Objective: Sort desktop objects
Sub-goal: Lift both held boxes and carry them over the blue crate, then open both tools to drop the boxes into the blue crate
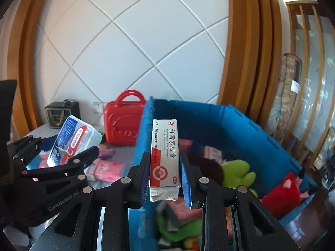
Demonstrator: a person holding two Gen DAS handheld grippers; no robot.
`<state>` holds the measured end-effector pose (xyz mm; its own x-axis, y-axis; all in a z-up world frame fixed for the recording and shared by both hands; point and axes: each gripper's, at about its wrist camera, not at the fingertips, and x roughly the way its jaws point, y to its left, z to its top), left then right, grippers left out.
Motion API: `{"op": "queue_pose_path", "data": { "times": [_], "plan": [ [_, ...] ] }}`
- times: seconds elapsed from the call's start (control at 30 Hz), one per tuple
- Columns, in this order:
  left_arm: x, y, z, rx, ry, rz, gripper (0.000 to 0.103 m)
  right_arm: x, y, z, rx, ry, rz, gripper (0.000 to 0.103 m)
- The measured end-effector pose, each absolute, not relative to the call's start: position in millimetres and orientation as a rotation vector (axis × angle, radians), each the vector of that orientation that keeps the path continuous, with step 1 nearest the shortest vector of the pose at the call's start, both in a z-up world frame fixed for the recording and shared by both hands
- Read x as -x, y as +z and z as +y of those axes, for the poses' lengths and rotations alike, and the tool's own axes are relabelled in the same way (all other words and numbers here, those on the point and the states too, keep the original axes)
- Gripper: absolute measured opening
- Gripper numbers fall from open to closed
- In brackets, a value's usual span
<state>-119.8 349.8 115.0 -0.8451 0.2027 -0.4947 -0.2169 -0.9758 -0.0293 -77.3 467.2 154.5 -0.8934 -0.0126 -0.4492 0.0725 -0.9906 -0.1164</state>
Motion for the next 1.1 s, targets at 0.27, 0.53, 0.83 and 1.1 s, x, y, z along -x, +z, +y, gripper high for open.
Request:
{"op": "queue_pose_path", "data": {
  "times": [0.27, 0.53, 0.83, 1.1],
  "plan": [
    [119, 125, 458, 0.842, 2.929, 0.172, 0.061, 96, 132, 610, -0.915, -2.988, 0.168, 0.027],
    [108, 127, 490, 0.947, 2.809, 0.065, 0.061, 105, 123, 650, -0.925, -2.939, 0.124, 0.027],
    [104, 116, 527, 0.936, 2.818, 0.141, 0.062, 104, 116, 664, -0.916, -2.939, 0.133, 0.027],
    [102, 116, 523, 0.920, 2.852, 0.114, 0.062, 101, 117, 669, -0.892, -2.959, 0.166, 0.029]
  ]
}}
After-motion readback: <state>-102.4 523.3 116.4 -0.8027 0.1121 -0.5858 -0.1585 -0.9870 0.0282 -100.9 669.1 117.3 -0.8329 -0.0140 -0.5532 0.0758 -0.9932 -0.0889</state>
